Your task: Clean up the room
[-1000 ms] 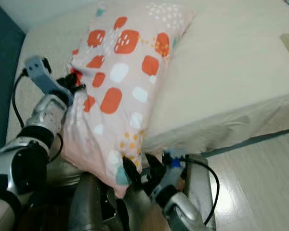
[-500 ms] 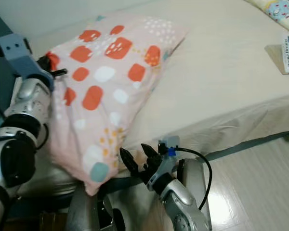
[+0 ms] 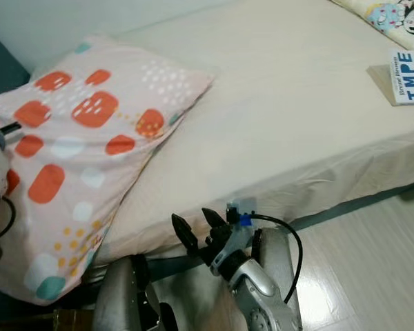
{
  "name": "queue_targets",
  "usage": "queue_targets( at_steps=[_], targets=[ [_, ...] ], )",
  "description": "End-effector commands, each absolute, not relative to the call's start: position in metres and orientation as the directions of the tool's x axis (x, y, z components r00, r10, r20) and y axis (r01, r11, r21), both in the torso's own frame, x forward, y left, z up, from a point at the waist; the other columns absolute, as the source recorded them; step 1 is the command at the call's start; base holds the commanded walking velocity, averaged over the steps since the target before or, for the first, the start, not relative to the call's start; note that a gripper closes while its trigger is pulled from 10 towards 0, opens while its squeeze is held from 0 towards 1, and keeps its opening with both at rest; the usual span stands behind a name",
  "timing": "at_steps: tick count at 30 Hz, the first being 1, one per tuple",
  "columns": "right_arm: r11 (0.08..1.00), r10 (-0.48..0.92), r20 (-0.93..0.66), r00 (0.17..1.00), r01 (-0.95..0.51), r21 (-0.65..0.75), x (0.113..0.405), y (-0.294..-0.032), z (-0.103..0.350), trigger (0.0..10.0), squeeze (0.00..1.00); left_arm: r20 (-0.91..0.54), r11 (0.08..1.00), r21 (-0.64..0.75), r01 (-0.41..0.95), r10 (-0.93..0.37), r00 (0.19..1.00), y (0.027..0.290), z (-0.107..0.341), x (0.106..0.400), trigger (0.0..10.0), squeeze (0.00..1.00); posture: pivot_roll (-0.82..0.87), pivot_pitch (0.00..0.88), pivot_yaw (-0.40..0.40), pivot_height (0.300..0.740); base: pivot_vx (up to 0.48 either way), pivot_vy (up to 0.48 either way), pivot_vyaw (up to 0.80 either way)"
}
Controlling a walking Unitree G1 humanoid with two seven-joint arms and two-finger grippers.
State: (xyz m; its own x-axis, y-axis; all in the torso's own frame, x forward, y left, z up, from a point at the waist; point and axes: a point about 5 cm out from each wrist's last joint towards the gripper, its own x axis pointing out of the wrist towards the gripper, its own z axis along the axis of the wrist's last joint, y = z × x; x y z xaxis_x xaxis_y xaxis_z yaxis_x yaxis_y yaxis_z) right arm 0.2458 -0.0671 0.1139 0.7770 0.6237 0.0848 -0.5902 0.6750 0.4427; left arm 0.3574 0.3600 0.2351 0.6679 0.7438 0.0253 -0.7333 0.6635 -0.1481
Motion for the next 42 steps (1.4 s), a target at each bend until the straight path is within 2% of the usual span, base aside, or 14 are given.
queue_targets(
  at_steps=[1,5,16,24,30,33,39,41,42],
  targets=[
    [0.638,0.649,0.095,0.754,-0.608,0.472,0.238,-0.056,0.110,10.0,0.00,0.009,0.555,-0.147,-0.819,0.828,0.560,0.389,0.233,0.335,0.0,0.00,-0.23,0.234,0.177,0.521,0.000,0.000,0.00],
    [0.598,0.682,0.122,0.721,-0.646,0.475,0.232,-0.053,0.111,10.0,0.00,-0.050,0.508,-0.102,-0.855,0.856,0.514,0.398,0.209,0.323,0.0,0.00,-0.23,0.239,0.171,0.521,0.000,0.000,0.00],
    [0.654,0.675,0.090,0.732,-0.651,0.386,0.234,-0.064,0.107,10.0,0.00,-0.158,0.445,-0.008,-0.895,0.884,0.441,0.405,0.161,0.299,0.0,0.00,-0.22,0.240,0.154,0.521,0.000,0.000,0.00],
    [0.628,0.696,0.108,0.710,-0.675,0.388,0.233,-0.068,0.110,10.0,0.00,-0.245,0.367,0.010,-0.930,0.903,0.354,0.412,0.131,0.276,0.0,0.00,-0.21,0.237,0.151,0.521,0.000,0.000,0.34],
    [0.548,0.757,0.129,0.640,-0.730,0.408,0.223,-0.057,0.111,10.0,0.00,-0.309,0.316,-0.002,-0.949,0.902,0.301,0.412,0.114,0.264,0.0,0.00,-0.21,0.237,0.158,0.521,0.000,0.000,0.00],
    [0.400,0.842,0.166,0.513,-0.801,0.446,0.204,-0.042,0.114,10.0,0.00,-0.407,0.270,-0.038,-0.962,0.875,0.261,0.406,0.092,0.254,0.0,0.00,-0.20,0.241,0.164,0.521,0.000,0.000,0.00],
    [0.316,0.879,0.185,0.440,-0.827,0.464,0.193,-0.037,0.116,10.0,0.00,-0.463,0.258,-0.064,-0.964,0.848,0.258,0.398,0.080,0.253,0.0,0.00,-0.20,0.244,0.170,0.521,0.000,0.000,0.00],
    [0.244,0.903,0.201,0.379,-0.839,0.486,0.183,-0.034,0.118,10.0,0.00,-0.496,0.247,-0.072,-0.966,0.832,0.250,0.393,0.072,0.251,0.0,0.00,-0.21,0.249,0.174,0.521,0.000,0.000,0.00],
    [0.244,0.903,0.201,0.379,-0.839,0.486,0.183,-0.034,0.118,10.0,0.00,-0.496,0.247,-0.072,-0.966,0.832,0.250,0.393,0.072,0.251,0.0,0.00,-0.21,0.249,0.174,0.521,0.000,0.000,0.00]
  ],
)
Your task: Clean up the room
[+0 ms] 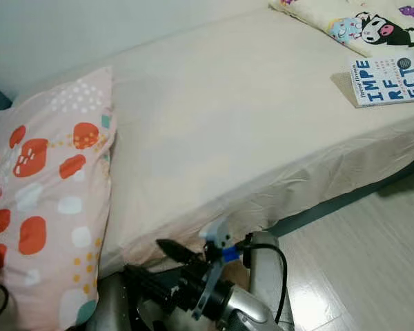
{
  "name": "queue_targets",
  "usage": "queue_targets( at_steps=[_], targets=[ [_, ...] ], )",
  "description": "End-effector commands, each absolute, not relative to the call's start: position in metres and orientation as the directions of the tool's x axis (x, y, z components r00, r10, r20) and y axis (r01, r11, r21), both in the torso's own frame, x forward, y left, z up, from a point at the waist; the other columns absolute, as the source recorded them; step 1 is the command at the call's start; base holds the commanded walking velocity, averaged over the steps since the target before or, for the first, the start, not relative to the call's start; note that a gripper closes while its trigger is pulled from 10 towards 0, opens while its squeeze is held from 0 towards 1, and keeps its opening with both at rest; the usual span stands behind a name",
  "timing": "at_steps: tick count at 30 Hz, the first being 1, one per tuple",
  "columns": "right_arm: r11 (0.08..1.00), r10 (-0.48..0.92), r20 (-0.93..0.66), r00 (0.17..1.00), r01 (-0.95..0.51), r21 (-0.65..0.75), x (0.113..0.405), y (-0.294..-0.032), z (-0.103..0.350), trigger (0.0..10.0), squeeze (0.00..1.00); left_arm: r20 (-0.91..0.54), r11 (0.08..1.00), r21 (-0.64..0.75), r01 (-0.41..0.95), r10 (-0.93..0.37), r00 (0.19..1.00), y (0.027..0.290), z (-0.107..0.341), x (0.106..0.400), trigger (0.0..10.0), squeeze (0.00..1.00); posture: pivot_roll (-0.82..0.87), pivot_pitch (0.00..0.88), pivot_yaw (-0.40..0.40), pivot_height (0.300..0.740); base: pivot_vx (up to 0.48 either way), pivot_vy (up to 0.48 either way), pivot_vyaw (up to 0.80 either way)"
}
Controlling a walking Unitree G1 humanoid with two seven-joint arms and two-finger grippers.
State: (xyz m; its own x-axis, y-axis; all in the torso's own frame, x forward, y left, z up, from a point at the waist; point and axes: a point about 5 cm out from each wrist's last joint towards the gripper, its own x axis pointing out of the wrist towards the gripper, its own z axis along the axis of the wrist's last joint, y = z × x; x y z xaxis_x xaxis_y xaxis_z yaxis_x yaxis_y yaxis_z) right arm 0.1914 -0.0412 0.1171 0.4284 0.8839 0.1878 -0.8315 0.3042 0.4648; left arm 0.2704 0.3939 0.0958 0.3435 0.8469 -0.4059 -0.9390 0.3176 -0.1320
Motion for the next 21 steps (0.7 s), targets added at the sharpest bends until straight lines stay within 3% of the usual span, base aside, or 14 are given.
queue_targets(
  at_steps=[1,7,10,11,12,13,14,15,16,17,18,19,20,21],
  targets=[
    [0.219,0.912,0.204,0.356,-0.843,0.492,0.179,-0.033,0.118,10.0,0.00,-0.509,0.242,-0.075,-0.967,0.825,0.246,0.391,0.068,0.250,0.0,0.00,-0.21,0.251,0.176,0.521,0.000,0.000,0.00],
    [0.108,0.947,0.204,0.248,-0.845,0.524,0.162,-0.029,0.117,10.0,0.00,-0.562,0.218,-0.086,-0.972,0.795,0.228,0.381,0.056,0.248,0.0,0.00,-0.21,0.253,0.177,0.521,0.000,0.000,0.00],
    [0.119,0.950,0.189,0.250,-0.846,0.519,0.161,-0.030,0.115,10.0,0.00,-0.561,0.261,-0.087,-0.961,0.784,0.263,0.373,0.053,0.254,0.0,0.00,-0.20,0.252,0.178,0.521,0.000,0.000,0.00],
    [0.146,0.948,0.171,0.270,-0.842,0.519,0.164,-0.030,0.112,10.0,0.00,-0.577,0.314,-0.153,-0.937,0.741,0.343,0.361,0.051,0.265,0.0,0.00,-0.20,0.250,0.177,0.521,0.000,0.000,0.00],
    [0.146,0.948,0.171,0.270,-0.842,0.519,0.164,-0.030,0.112,10.0,0.00,-0.577,0.314,-0.153,-0.937,0.741,0.343,0.361,0.051,0.265,0.0,0.00,-0.20,0.250,0.177,0.521,0.000,0.000,0.00],
    [0.171,0.945,0.156,0.289,-0.839,0.517,0.166,-0.031,0.110,10.0,0.00,-0.569,0.383,-0.200,-0.902,0.704,0.425,0.349,0.052,0.276,0.0,0.00,-0.20,0.250,0.177,0.521,0.000,0.000,0.00],
    [0.171,0.945,0.156,0.289,-0.839,0.517,0.166,-0.031,0.110,10.0,0.00,-0.569,0.383,-0.200,-0.902,0.704,0.425,0.349,0.052,0.276,0.0,0.00,-0.20,0.250,0.177,0.521,0.000,0.000,0.00],
    [0.208,0.938,0.137,0.318,-0.834,0.511,0.171,-0.032,0.108,10.0,0.00,-0.526,0.484,-0.281,-0.829,0.644,0.555,0.332,0.057,0.294,0.0,0.00,-0.20,0.249,0.178,0.521,0.000,0.000,0.00],
    [0.208,0.938,0.137,0.318,-0.834,0.511,0.171,-0.032,0.108,10.0,0.00,-0.526,0.484,-0.281,-0.829,0.644,0.555,0.332,0.057,0.294,0.0,0.00,-0.20,0.249,0.178,0.521,0.000,0.000,0.00],
    [0.242,0.929,0.125,0.348,-0.828,0.506,0.176,-0.034,0.106,10.0,0.00,-0.461,0.599,-0.353,-0.719,0.557,0.691,0.309,0.064,0.314,0.0,0.00,-0.20,0.247,0.176,0.521,0.000,0.000,0.00],
    [0.265,0.921,0.122,0.370,-0.824,0.500,0.180,-0.036,0.107,10.0,0.00,-0.390,0.695,-0.411,-0.590,0.451,0.803,0.285,0.072,0.331,4.6,0.00,-0.20,0.245,0.174,0.521,0.000,0.000,0.00],
    [0.265,0.921,0.122,0.370,-0.824,0.500,0.180,-0.036,0.107,10.0,0.00,-0.390,0.695,-0.411,-0.590,0.451,0.803,0.285,0.072,0.331,4.6,0.00,-0.20,0.245,0.174,0.521,0.000,0.000,0.00],
    [0.276,0.917,0.120,0.380,-0.822,0.498,0.183,-0.037,0.107,10.0,0.00,-0.330,0.762,-0.447,-0.469,0.348,0.878,0.263,0.078,0.344,10.0,0.00,-0.20,0.243,0.173,0.521,0.000,0.000,0.00],
    [0.276,0.917,0.120,0.380,-0.822,0.498,0.183,-0.037,0.107,10.0,0.00,-0.330,0.762,-0.447,-0.469,0.348,0.878,0.263,0.078,0.344,10.0,0.00,-0.20,0.243,0.173,0.521,0.000,0.000,0.00]
  ],
)
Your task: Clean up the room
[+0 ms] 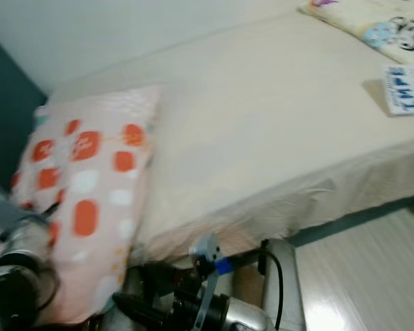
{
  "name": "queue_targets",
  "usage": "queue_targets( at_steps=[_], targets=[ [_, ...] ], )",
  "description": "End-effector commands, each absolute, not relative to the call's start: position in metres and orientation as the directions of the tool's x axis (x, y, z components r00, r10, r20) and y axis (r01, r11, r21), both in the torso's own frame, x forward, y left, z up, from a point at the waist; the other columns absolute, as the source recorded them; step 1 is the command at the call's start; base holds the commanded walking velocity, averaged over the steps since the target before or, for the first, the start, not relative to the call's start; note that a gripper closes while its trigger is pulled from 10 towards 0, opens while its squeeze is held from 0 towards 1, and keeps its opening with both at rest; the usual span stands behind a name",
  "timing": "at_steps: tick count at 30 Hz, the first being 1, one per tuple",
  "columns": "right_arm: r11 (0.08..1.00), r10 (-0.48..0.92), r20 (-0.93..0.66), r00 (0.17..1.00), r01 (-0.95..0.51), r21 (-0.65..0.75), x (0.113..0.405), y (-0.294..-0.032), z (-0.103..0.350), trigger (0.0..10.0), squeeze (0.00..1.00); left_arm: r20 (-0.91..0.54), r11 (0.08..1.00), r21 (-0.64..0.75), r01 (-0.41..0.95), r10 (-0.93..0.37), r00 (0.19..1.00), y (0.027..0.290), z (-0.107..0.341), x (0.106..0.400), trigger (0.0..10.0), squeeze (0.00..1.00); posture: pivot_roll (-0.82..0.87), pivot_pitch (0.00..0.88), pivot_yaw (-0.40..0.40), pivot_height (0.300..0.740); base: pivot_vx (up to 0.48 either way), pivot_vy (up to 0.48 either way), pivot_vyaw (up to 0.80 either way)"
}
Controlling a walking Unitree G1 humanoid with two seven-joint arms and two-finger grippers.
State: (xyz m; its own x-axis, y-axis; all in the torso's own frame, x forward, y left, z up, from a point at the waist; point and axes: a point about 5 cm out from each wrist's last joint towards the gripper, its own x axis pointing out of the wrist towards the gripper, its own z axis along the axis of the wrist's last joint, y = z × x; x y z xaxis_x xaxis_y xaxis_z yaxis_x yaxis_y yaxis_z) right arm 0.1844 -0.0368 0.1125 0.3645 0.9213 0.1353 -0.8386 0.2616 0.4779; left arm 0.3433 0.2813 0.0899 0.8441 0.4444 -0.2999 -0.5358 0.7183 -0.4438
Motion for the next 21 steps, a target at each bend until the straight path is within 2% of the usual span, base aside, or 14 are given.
queue_targets(
  at_steps=[1,2,3,4,5,6,9,14,16,18,19,20,21],
  targets=[
    [0.279,0.916,0.120,0.383,-0.822,0.496,0.184,-0.038,0.108,10.0,0.00,-0.284,0.805,-0.467,-0.367,0.257,0.924,0.244,0.082,0.352,10.0,0.00,-0.20,0.242,0.172,0.521,0.000,0.000,0.00],
    [0.279,0.916,0.120,0.383,-0.822,0.496,0.184,-0.038,0.108,10.0,0.00,-0.284,0.805,-0.467,-0.367,0.257,0.924,0.244,0.082,0.352,10.0,0.00,-0.20,0.242,0.172,0.521,0.000,0.000,0.00],
    [0.280,0.916,0.119,0.383,-0.823,0.495,0.184,-0.039,0.108,10.0,0.00,-0.254,0.840,-0.453,-0.298,0.198,0.947,0.232,0.086,0.357,10.0,0.33,-0.20,0.242,0.172,0.521,0.000,0.000,0.00],
    [0.280,0.916,0.119,0.383,-0.823,0.495,0.184,-0.039,0.108,10.0,0.00,-0.254,0.840,-0.453,-0.298,0.198,0.947,0.232,0.086,0.357,10.0,0.33,-0.20,0.242,0.172,0.521,0.000,0.000,0.00],
    [0.281,0.916,0.118,0.384,-0.823,0.494,0.184,-0.039,0.108,10.0,0.00,-0.223,0.867,-0.442,-0.232,0.144,0.964,0.221,0.090,0.362,10.0,1.00,-0.21,0.241,0.173,0.521,0.000,0.000,0.00],
    [0.281,0.916,0.118,0.384,-0.823,0.494,0.184,-0.039,0.108,10.0,0.00,-0.223,0.867,-0.442,-0.232,0.144,0.964,0.221,0.090,0.362,10.0,1.00,-0.21,0.241,0.173,0.521,0.000,0.000,0.00],
    [0.281,0.914,0.124,0.387,-0.822,0.495,0.184,-0.038,0.109,10.0,0.00,-0.083,0.882,-0.468,-0.058,0.021,0.996,0.204,0.115,0.375,10.0,1.00,-0.21,0.241,0.176,0.521,0.000,0.000,0.00],
    [0.281,0.913,0.126,0.388,-0.822,0.495,0.184,-0.038,0.109,10.0,0.00,0.040,0.877,-0.475,0.067,-0.055,0.998,0.197,0.139,0.384,10.0,1.00,-0.21,0.240,0.176,0.521,0.000,0.000,0.00],
    [0.280,0.913,0.127,0.388,-0.822,0.495,0.185,-0.038,0.109,10.0,0.00,0.175,0.862,-0.469,0.189,-0.119,0.977,0.192,0.170,0.393,10.0,1.00,-0.20,0.242,0.175,0.521,0.000,0.000,0.00],
    [0.280,0.913,0.127,0.388,-0.822,0.495,0.185,-0.038,0.109,10.0,0.00,0.175,0.862,-0.469,0.189,-0.119,0.977,0.192,0.170,0.393,10.0,1.00,-0.20,0.242,0.175,0.521,0.000,0.000,0.00],
    [0.279,0.913,0.129,0.388,-0.823,0.495,0.185,-0.038,0.110,10.0,0.00,0.248,0.850,-0.455,0.265,-0.165,0.955,0.187,0.187,0.396,10.0,1.00,-0.20,0.242,0.175,0.521,0.000,0.000,0.00],
    [0.279,0.913,0.129,0.388,-0.823,0.495,0.185,-0.038,0.110,10.0,0.00,0.248,0.850,-0.455,0.265,-0.165,0.955,0.187,0.187,0.396,10.0,1.00,-0.20,0.242,0.175,0.521,0.000,0.000,0.00],
    [0.278,0.913,0.130,0.387,-0.823,0.496,0.185,-0.038,0.110,10.0,0.00,0.318,0.835,-0.429,0.344,-0.217,0.923,0.181,0.203,0.398,10.0,1.00,-0.20,0.242,0.175,0.521,0.000,0.000,0.00]
  ],
)
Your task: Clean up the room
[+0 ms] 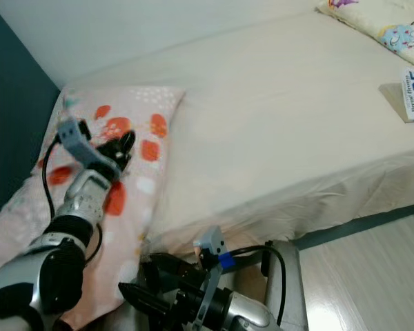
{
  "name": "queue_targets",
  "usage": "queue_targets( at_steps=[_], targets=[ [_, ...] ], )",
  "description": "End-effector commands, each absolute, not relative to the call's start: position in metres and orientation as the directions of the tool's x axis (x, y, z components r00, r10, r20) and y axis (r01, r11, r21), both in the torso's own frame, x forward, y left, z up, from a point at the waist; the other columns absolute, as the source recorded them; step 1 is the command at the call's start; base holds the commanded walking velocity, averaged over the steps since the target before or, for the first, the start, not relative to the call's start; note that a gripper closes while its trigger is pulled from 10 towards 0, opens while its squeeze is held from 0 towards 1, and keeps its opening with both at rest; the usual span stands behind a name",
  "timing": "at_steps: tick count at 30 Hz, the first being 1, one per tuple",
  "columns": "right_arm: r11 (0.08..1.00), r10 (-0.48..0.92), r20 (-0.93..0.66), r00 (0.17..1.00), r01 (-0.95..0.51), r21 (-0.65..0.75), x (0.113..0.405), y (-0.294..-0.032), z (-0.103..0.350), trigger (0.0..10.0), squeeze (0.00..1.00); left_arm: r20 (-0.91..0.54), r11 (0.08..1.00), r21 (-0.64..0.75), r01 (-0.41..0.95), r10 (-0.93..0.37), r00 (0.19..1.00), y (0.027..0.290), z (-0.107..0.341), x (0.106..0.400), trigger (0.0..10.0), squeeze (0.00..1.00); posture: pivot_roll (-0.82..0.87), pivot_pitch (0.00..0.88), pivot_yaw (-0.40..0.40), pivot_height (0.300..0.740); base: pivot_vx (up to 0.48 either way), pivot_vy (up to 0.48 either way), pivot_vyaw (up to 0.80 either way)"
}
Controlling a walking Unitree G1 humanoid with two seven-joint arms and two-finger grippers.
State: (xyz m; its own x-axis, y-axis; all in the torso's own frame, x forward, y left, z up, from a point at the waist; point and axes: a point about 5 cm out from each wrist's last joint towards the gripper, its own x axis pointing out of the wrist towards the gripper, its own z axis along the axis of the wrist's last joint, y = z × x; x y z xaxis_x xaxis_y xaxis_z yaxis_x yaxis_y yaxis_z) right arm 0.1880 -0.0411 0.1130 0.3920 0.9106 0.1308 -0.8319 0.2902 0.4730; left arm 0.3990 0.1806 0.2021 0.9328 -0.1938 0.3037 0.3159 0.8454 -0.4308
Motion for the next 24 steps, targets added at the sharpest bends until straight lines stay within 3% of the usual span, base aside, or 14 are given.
queue_targets(
  at_steps=[1,2,4,7,9,10,11,12,14,15,19,22,24],
  targets=[
    [0.278,0.913,0.130,0.387,-0.823,0.496,0.185,-0.038,0.110,10.0,0.00,0.318,0.835,-0.429,0.344,-0.217,0.923,0.181,0.203,0.398,10.0,1.00,-0.20,0.242,0.175,0.521,0.000,0.000,0.00],
    [0.278,0.913,0.130,0.387,-0.823,0.496,0.185,-0.038,0.110,10.0,0.00,0.318,0.835,-0.429,0.344,-0.217,0.923,0.181,0.203,0.398,10.0,1.00,-0.20,0.242,0.175,0.521,0.000,0.000,0.00],
    [0.275,0.914,0.130,0.385,-0.822,0.498,0.184,-0.038,0.110,10.0,0.00,0.436,0.778,-0.320,0.542,-0.387,0.813,0.155,0.232,0.396,10.0,1.00,-0.20,0.241,0.170,0.521,0.000,0.000,0.00],
    [0.274,0.914,0.130,0.383,-0.822,0.499,0.184,-0.038,0.110,10.0,0.00,0.446,0.753,-0.228,0.617,-0.482,0.754,0.137,0.237,0.392,10.0,1.00,-0.20,0.241,0.170,0.521,0.000,0.000,0.00],
    [0.273,0.915,0.129,0.382,-0.823,0.499,0.183,-0.037,0.110,10.0,0.00,0.329,0.743,0.078,0.665,-0.649,0.686,0.096,0.219,0.381,10.0,1.00,-0.21,0.238,0.174,0.521,0.000,0.000,0.00],
    [0.273,0.915,0.129,0.382,-0.823,0.499,0.183,-0.037,0.110,10.0,0.00,0.329,0.743,0.078,0.665,-0.649,0.686,0.096,0.219,0.381,10.0,1.00,-0.21,0.238,0.174,0.521,0.000,0.000,0.00],
    [0.274,0.912,0.134,0.387,-0.821,0.501,0.182,-0.035,0.111,10.0,0.00,0.191,0.749,0.421,0.511,-0.624,0.758,0.074,0.195,0.377,10.0,1.00,-0.20,0.253,0.179,0.521,0.000,0.000,0.00],
    [0.275,0.911,0.137,0.389,-0.820,0.503,0.181,-0.034,0.111,10.0,0.00,0.192,0.718,0.563,0.408,-0.595,0.781,0.069,0.190,0.375,10.0,0.78,-0.20,0.271,0.185,0.521,0.000,0.000,0.00],
    [0.275,0.911,0.137,0.389,-0.820,0.503,0.181,-0.034,0.111,10.0,0.00,0.192,0.718,0.563,0.408,-0.595,0.781,0.069,0.190,0.375,10.0,0.78,-0.20,0.271,0.185,0.521,0.000,0.000,0.00],
    [0.276,0.910,0.138,0.392,-0.818,0.505,0.180,-0.033,0.111,10.0,0.00,0.204,0.686,0.643,0.339,-0.581,0.788,0.067,0.187,0.373,10.0,0.00,-0.20,0.271,0.185,0.521,0.000,0.000,0.00],
    [0.288,0.900,0.138,0.414,-0.801,0.525,0.174,-0.031,0.110,10.0,0.00,0.179,0.620,0.757,0.205,-0.499,0.848,0.059,0.177,0.376,10.0,0.00,-0.21,0.325,0.209,0.521,0.000,0.000,0.00],
    [0.295,0.896,0.136,0.423,-0.795,0.530,0.171,-0.031,0.110,10.0,0.00,0.187,0.632,0.754,0.178,-0.466,0.865,0.057,0.178,0.378,10.0,0.00,-0.21,0.333,0.215,0.521,0.000,0.000,0.00],
    [0.313,0.883,0.136,0.448,-0.781,0.541,0.167,-0.031,0.111,10.0,0.00,0.188,0.668,0.736,0.111,-0.359,0.914,0.051,0.178,0.383,10.0,0.00,-0.22,0.351,0.226,0.521,0.000,0.000,0.00]
  ],
)
